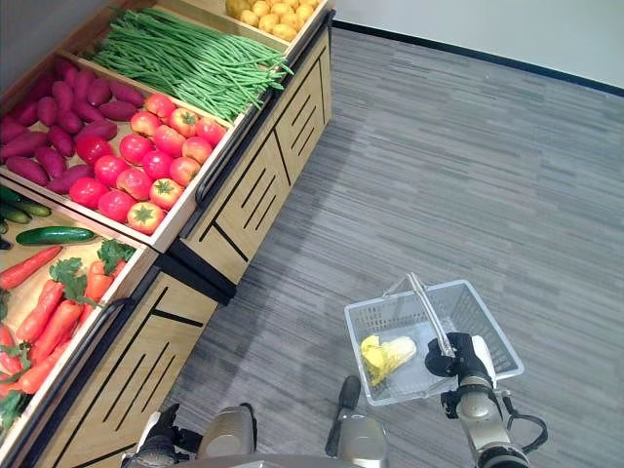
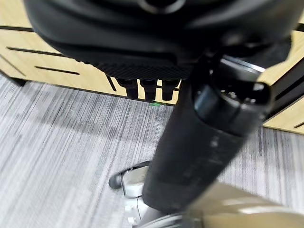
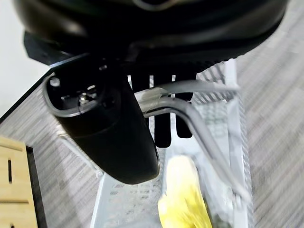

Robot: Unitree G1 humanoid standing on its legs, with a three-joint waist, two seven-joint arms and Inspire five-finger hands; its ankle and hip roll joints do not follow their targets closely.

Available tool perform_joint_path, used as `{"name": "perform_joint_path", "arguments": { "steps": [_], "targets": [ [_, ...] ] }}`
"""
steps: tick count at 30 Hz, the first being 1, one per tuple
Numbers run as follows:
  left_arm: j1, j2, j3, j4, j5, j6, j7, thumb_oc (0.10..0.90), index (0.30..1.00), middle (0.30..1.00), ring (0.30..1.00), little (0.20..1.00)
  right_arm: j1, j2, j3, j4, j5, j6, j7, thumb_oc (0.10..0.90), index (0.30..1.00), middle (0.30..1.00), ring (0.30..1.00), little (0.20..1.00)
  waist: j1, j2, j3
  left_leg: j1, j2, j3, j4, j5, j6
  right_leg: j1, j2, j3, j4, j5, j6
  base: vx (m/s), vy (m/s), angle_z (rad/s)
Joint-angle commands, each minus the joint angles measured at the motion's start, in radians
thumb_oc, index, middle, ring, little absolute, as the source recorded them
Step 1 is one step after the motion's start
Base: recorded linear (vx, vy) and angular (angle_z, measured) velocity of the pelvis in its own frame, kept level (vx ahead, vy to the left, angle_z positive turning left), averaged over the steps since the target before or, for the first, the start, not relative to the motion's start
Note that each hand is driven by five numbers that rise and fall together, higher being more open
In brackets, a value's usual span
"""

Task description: Get the vegetables into the basket

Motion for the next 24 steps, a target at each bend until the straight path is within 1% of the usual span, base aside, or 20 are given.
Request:
{"name": "perform_joint_path", "arguments": {
  "steps": [1,2,3,4,5,7,8,11,14,15,17,18,20,21,22,23,24],
  "targets": [
    [0.012,0.012,-0.013,-0.01,-0.006,0.004,0.003,0.9,1.0,1.0,1.0,1.0,-0.028,-0.057,-0.053,-0.084,0.034,-0.087,-0.054,0.4,0.3,0.3,0.3,0.3,0.004,-0.003,-0.02,0.039,-0.01,0.112,-0.112,-0.094,0.06,-0.031,-0.067,0.062,0.06,-0.026,0.177,0.15,-0.058,0.62],
    [0.012,0.011,-0.015,-0.003,0.005,0.008,0.006,0.9,1.0,1.0,1.0,1.0,-0.017,-0.053,-0.056,-0.079,0.034,-0.086,-0.055,0.4,0.3,0.3,0.3,0.3,0.0,0.005,-0.028,0.043,-0.01,0.142,-0.165,-0.111,0.047,-0.01,-0.063,0.048,0.055,-0.045,0.189,0.1,0.04,0.34],
    [0.006,0.011,-0.017,-0.008,0.012,0.013,0.01,0.9,1.0,1.0,1.0,1.0,-0.002,-0.049,-0.063,-0.088,0.028,-0.085,-0.06,0.4,0.3,0.3,0.3,0.3,-0.011,0.012,-0.033,0.026,0.01,0.226,-0.237,-0.067,0.04,-0.001,-0.066,0.012,0.051,-0.047,0.192,0.21,0.072,0.67],
    [0.003,0.013,-0.019,-0.01,0.017,0.013,0.014,0.9,1.0,1.0,1.0,1.0,0.008,-0.043,-0.067,-0.086,0.026,-0.084,-0.062,0.4,0.3,0.3,0.3,0.3,-0.018,0.025,-0.037,0.041,0.031,0.3,-0.318,-0.012,0.023,0.015,-0.065,-0.024,0.055,-0.058,0.203,0.12,0.094,1.04],
    [0.004,0.012,-0.02,-0.01,0.019,0.014,0.013,0.9,1.0,1.0,1.0,1.0,0.008,-0.042,-0.066,-0.084,0.024,-0.082,-0.061,0.4,0.3,0.3,0.3,0.3,-0.016,0.026,-0.038,0.05,0.021,0.285,-0.338,-0.009,0.026,0.017,-0.065,-0.028,0.055,-0.056,0.202,0.07,0.054,1.0],
    [0.007,0.012,-0.021,-0.005,0.027,0.015,0.015,0.9,1.0,1.0,1.0,1.0,0.005,-0.038,-0.062,-0.075,0.019,-0.08,-0.057,0.4,0.3,0.3,0.3,0.3,-0.012,0.028,-0.04,0.068,0.017,0.28,-0.345,-0.009,0.026,0.026,-0.065,-0.04,0.061,-0.06,0.205,0.1,0.095,0.35],
    [0.018,0.015,-0.018,-0.001,0.033,0.017,0.013,0.9,1.0,1.0,1.0,1.0,0.003,-0.03,-0.058,-0.065,0.014,-0.074,-0.05,0.4,0.3,0.3,0.3,0.3,-0.009,0.023,-0.047,0.087,-0.013,0.257,-0.359,-0.045,0.046,0.031,-0.082,-0.036,0.088,-0.064,0.216,0.2,0.232,-0.01],
    [0.016,0.043,-0.003,0.01,0.038,0.02,0.012,0.9,1.0,1.0,1.0,1.0,-0.004,0.002,-0.041,-0.05,0.003,-0.065,-0.035,0.4,0.3,0.3,0.3,0.3,0.011,-0.011,-0.054,0.083,-0.057,0.25,-0.359,-0.084,0.082,0.026,-0.131,-0.027,0.129,-0.043,0.239,0.19,0.312,0.25],
    [0.018,0.062,0.014,0.006,0.029,0.019,0.021,0.9,1.0,1.0,1.0,1.0,-0.029,0.016,-0.02,-0.047,0.003,-0.065,-0.034,0.4,0.3,0.3,0.3,0.3,0.031,-0.038,-0.053,0.075,-0.085,0.235,-0.361,-0.107,0.101,0.015,-0.154,-0.022,0.139,-0.012,0.261,0.09,0.173,0.41],
    [0.018,0.062,0.014,0.006,0.029,0.019,0.021,0.9,1.0,1.0,1.0,1.0,-0.03,0.016,-0.02,-0.046,0.003,-0.065,-0.034,0.4,0.3,0.3,0.3,0.3,0.03,-0.039,-0.054,0.075,-0.086,0.235,-0.361,-0.108,0.102,0.015,-0.155,-0.022,0.139,-0.011,0.262,0.08,0.182,0.32],
    [0.023,0.063,0.017,-0.002,0.019,0.016,0.022,0.9,1.0,1.0,1.0,1.0,-0.053,0.025,-0.005,-0.01,0.0,-0.06,-0.034,0.4,0.3,0.3,0.3,0.3,0.048,-0.049,-0.057,0.083,-0.109,0.229,-0.379,-0.127,0.118,0.012,-0.172,-0.024,0.151,0.023,0.282,0.08,0.18,0.2],
    [0.027,0.062,0.019,-0.006,0.013,0.013,0.023,0.9,1.0,1.0,1.0,1.0,-0.063,0.028,-0.008,0.015,0.005,-0.058,-0.035,0.4,0.3,0.3,0.3,0.3,0.053,-0.05,-0.06,0.093,-0.119,0.227,-0.394,-0.133,0.128,0.004,-0.182,-0.022,0.174,0.041,0.29,0.08,0.175,0.14],
    [0.036,0.065,0.022,-0.019,0.003,0.009,0.021,0.9,1.0,1.0,1.0,1.0,-0.076,0.035,-0.004,0.038,0.012,-0.059,-0.033,0.4,0.3,0.3,0.3,0.3,0.063,-0.049,-0.06,0.115,-0.133,0.221,-0.415,-0.145,0.148,-0.031,-0.202,-0.005,0.282,0.057,0.297,0.08,0.159,0.05],
    [0.039,0.067,0.02,-0.03,-0.002,0.007,0.019,0.9,1.0,1.0,1.0,1.0,-0.08,0.039,-0.003,0.049,0.018,-0.06,-0.033,0.4,0.3,0.3,0.3,0.3,0.062,-0.047,-0.057,0.126,-0.141,0.208,-0.425,-0.148,0.156,-0.06,-0.205,0.03,0.34,0.068,0.3,0.09,0.105,0.0],
    [0.039,0.071,0.015,-0.039,-0.006,0.005,0.018,0.9,1.0,1.0,1.0,1.0,-0.081,0.041,-0.003,0.057,0.025,-0.061,-0.031,0.4,0.3,0.3,0.3,0.3,0.052,-0.045,-0.054,0.138,-0.147,0.19,-0.438,-0.149,0.162,-0.092,-0.192,0.09,0.371,0.078,0.301,0.07,0.058,0.19],
    [0.039,0.071,0.015,-0.039,-0.006,0.006,0.017,0.9,1.0,1.0,1.0,1.0,-0.082,0.041,-0.002,0.058,0.025,-0.061,-0.031,0.4,0.3,0.3,0.3,0.3,0.053,-0.045,-0.054,0.138,-0.147,0.192,-0.44,-0.149,0.162,-0.095,-0.193,0.092,0.374,0.077,0.301,0.05,0.043,0.57],
    [0.034,0.073,0.008,-0.049,-0.018,-0.003,0.019,0.9,1.0,1.0,1.0,1.0,-0.084,0.043,-0.002,0.062,0.039,-0.066,-0.031,0.4,0.3,0.3,0.3,0.3,0.036,-0.031,-0.049,0.149,-0.144,0.171,-0.453,-0.135,0.17,-0.146,-0.145,0.179,0.361,0.065,0.276,0.02,0.028,0.73]
  ]
}}
